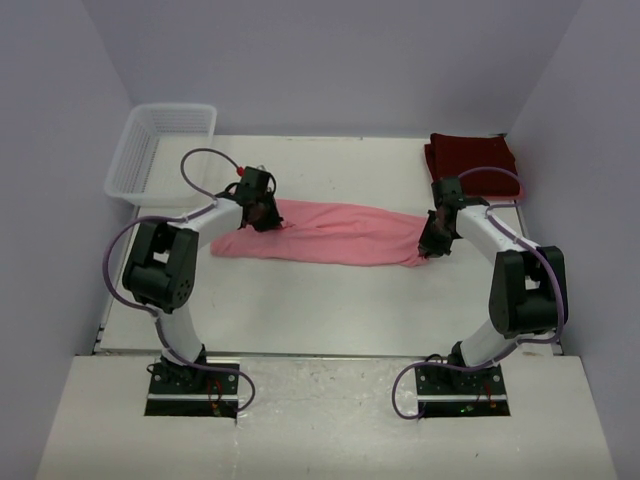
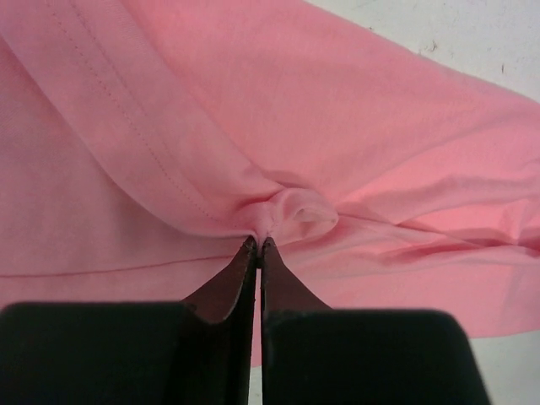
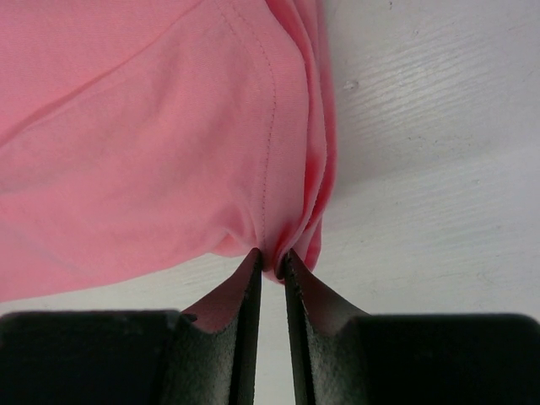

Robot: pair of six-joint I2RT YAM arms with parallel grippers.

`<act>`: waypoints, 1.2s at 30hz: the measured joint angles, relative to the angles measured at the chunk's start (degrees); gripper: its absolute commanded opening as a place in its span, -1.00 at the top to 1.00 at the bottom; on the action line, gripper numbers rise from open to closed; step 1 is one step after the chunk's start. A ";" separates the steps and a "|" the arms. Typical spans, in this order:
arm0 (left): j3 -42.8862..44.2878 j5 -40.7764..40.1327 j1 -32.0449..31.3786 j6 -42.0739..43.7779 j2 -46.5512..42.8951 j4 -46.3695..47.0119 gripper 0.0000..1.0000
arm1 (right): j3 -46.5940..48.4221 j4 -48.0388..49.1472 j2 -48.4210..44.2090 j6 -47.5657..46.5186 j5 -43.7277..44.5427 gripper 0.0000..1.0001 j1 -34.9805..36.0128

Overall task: Fold and stack the t-shirts
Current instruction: Fold the other side of the tshirt into a rectangle, then rotate the tshirt 90 degrees

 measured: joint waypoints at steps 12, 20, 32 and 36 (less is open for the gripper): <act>18.60 -0.35 0.00 4.61 12.50 -2.40 0.89 | 0.00 0.07 0.00 -0.39 -0.02 0.63 0.52; 20.96 3.69 -0.04 8.33 13.57 -0.17 -0.18 | 0.11 0.04 0.09 -0.46 -0.02 0.63 1.14; 6.19 -4.44 -1.38 7.26 -4.09 -1.27 -0.31 | 3.02 -0.70 1.95 -0.61 2.19 0.59 2.54; 5.66 -8.59 -1.33 6.40 -5.53 -2.43 -0.29 | 4.72 -1.25 1.95 -0.76 4.20 0.45 2.84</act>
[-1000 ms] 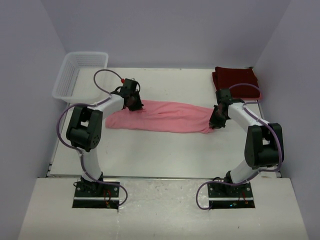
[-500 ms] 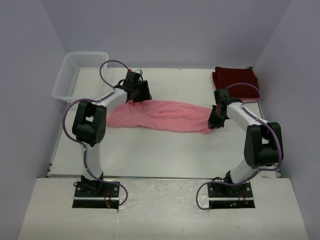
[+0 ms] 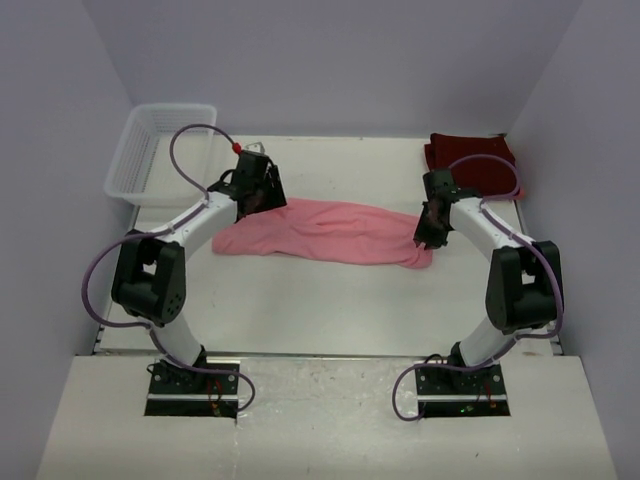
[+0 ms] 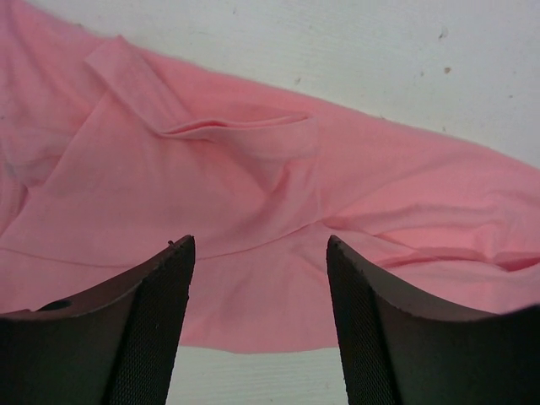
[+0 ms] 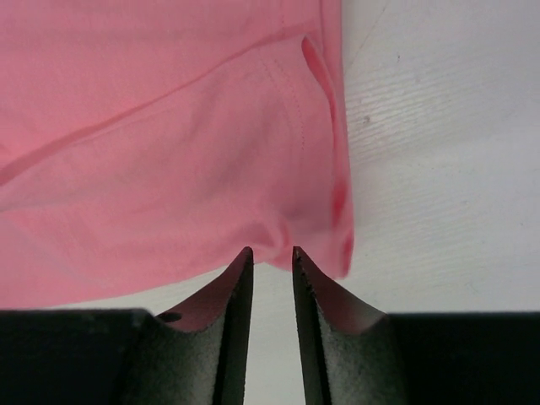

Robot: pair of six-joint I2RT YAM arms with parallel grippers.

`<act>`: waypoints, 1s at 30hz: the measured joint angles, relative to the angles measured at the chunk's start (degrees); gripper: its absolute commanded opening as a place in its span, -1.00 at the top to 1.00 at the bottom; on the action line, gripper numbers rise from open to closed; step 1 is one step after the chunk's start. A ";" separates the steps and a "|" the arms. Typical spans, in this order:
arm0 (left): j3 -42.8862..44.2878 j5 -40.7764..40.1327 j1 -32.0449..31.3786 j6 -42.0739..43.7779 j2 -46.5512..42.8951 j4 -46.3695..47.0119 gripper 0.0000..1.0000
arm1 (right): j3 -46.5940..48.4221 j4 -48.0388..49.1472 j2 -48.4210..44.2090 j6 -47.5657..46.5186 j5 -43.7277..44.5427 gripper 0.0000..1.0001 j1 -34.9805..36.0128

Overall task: Fold and stack the t-shirts
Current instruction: Rotate the tshirt 90 degrees

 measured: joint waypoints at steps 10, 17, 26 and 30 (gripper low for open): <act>-2.16 -5.01 0.17 -2.51 0.90 -3.65 -0.17 | -0.24 -2.05 -0.98 -0.02 3.06 0.94 1.20; -2.23 -6.08 2.40 -3.93 4.57 -4.61 0.67 | 11.06 -2.95 8.04 -0.94 -2.05 1.00 1.81; 0.92 -5.88 3.78 -3.52 10.93 -7.69 0.95 | 14.62 -2.84 18.03 -0.31 -4.24 1.00 4.59; 6.45 -5.38 4.92 -2.86 15.15 -8.31 0.95 | 14.62 -3.48 18.43 0.50 -4.28 1.00 5.92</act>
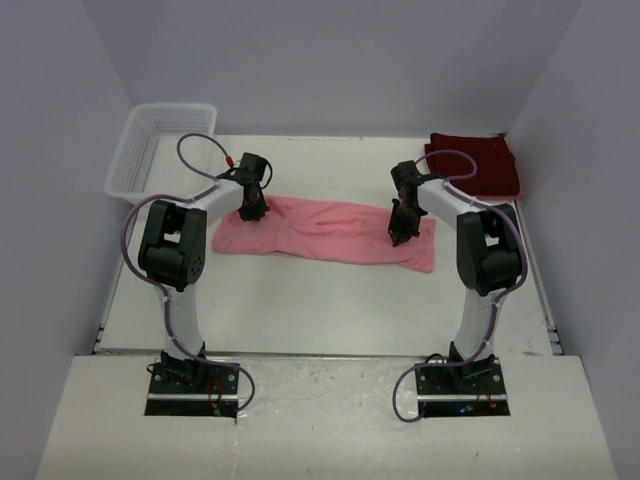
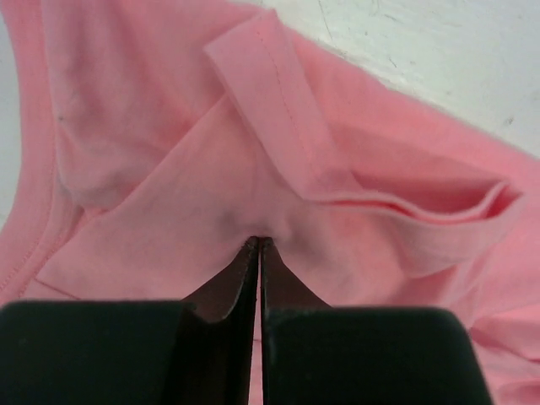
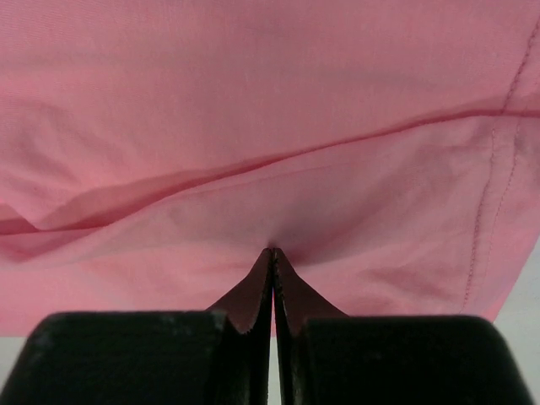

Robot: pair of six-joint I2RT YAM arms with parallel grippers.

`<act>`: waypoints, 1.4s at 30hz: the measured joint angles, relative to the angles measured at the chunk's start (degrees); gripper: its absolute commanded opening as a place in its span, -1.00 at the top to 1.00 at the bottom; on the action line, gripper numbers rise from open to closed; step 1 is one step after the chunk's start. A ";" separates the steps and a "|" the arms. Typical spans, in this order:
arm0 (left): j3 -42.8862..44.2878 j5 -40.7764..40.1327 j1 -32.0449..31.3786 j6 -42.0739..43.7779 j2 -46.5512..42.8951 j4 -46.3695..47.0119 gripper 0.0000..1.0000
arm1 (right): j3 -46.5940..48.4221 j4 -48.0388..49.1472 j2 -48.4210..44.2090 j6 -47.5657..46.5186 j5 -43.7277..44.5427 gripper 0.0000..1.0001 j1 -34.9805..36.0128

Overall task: Fold and stack the t-shirts
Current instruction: Rotate the tshirt 90 degrees

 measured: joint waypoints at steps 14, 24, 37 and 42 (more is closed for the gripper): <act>15.28 1.84 1.90 5.16 10.43 -4.96 0.88 | 3.61 -6.71 3.96 0.20 -2.95 0.96 3.15; 29.64 5.57 2.67 12.66 19.54 -6.69 0.85 | -13.00 -0.35 -6.12 5.05 -11.39 1.00 16.81; 47.84 27.96 2.78 18.16 31.98 -3.63 0.62 | -11.30 8.61 -3.63 9.57 -15.87 1.00 39.54; 50.42 34.84 2.21 19.63 33.90 -1.42 0.34 | -4.52 9.53 0.72 7.15 -15.15 1.00 43.30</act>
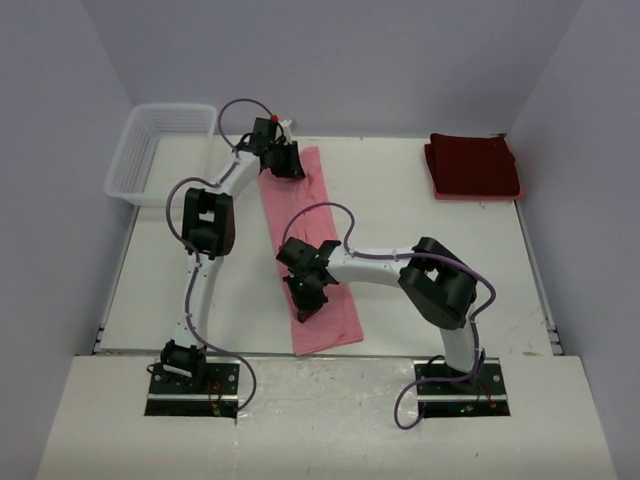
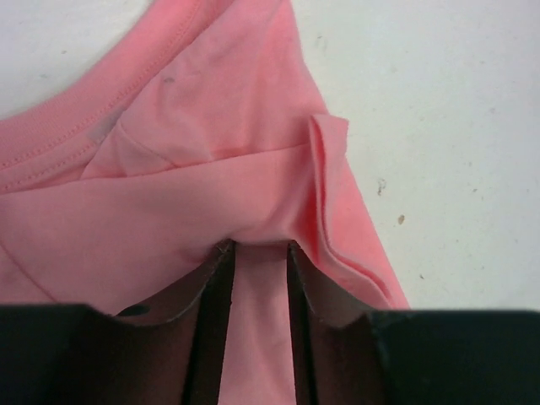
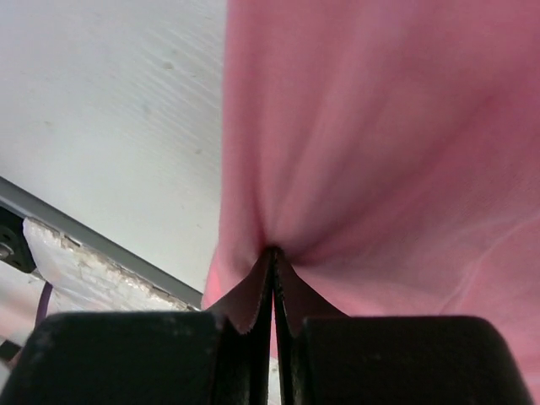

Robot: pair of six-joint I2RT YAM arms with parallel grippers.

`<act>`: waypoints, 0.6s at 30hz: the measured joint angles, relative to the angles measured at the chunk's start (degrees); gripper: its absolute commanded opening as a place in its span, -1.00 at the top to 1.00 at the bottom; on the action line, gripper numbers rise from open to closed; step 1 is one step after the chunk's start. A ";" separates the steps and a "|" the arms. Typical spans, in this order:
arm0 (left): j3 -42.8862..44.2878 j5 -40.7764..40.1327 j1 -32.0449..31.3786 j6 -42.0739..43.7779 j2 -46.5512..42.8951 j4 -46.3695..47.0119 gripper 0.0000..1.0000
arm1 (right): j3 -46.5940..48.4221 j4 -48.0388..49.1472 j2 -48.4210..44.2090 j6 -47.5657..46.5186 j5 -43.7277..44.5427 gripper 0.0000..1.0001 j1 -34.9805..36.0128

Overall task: Fold and stack the t-shirts
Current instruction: Rotate the tshirt 90 degrees

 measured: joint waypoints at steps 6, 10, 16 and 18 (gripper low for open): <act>1.46 0.96 -1.27 1.38 -0.59 1.62 -0.04 | 1.11 -0.83 -2.14 -2.89 8.26 0.93 1.64; -0.90 -0.63 -1.55 1.20 -5.01 2.01 -0.08 | 0.22 -2.62 -10.43 -4.68 17.00 0.69 1.60; -5.97 -4.02 -1.57 0.11 -15.34 2.05 0.01 | 0.35 -8.79 -22.36 -4.74 28.30 0.16 -1.29; -9.42 -5.05 -1.77 -0.33 -19.08 2.93 0.12 | -0.96 -9.81 -24.20 -4.44 30.77 0.99 -2.86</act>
